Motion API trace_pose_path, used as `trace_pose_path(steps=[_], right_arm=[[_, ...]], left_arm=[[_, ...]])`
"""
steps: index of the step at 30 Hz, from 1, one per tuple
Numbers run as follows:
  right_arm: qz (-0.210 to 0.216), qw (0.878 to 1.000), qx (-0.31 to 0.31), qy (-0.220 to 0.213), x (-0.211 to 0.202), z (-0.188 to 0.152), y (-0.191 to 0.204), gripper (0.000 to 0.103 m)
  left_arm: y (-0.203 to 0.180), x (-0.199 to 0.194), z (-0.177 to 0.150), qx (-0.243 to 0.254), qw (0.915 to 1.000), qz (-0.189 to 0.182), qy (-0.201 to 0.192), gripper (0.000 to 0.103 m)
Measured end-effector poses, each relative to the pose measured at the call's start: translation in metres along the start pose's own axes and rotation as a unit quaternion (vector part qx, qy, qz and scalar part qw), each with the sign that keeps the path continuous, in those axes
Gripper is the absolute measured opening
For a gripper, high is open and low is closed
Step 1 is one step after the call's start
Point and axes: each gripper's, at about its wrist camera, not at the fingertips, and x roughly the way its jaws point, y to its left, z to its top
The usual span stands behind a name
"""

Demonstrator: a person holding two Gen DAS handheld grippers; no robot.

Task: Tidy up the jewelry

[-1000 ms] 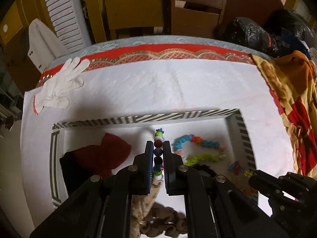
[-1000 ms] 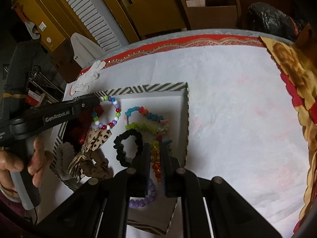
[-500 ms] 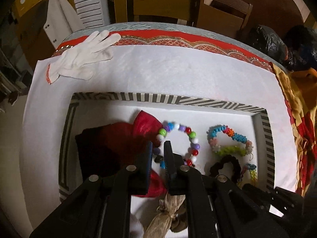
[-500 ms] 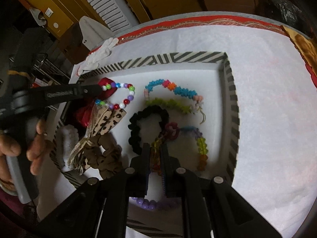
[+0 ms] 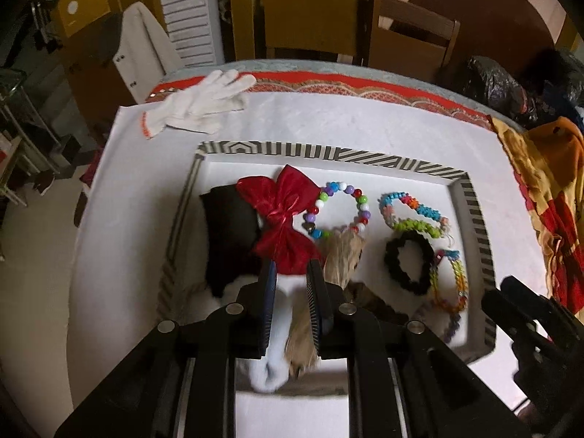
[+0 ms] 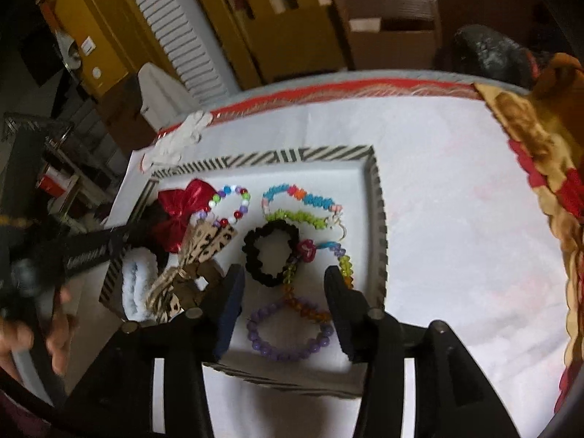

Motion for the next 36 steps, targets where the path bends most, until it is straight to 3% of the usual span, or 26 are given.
trace_pose_path(steps=[11,15,36], right_arm=[[-0.044,0.999,-0.005,-0.008,-0.019,-0.010,0.029,0.056],[-0.048,0.999,-0.006,-0.014,-0.029,-0.011,0.039,0.061],[-0.053,0.998,-0.034,-0.021,-0.047,-0.014,0.062,0.065]], left_arm=[[0.014,-0.054,-0.031,-0.013,0.9983,0.020,-0.054,0.009],[0.016,-0.061,-0.036,-0.017,0.9979,0.020,-0.059,0.009],[0.021,-0.081,-0.045,-0.021,0.9964,0.025,-0.078,0.009]])
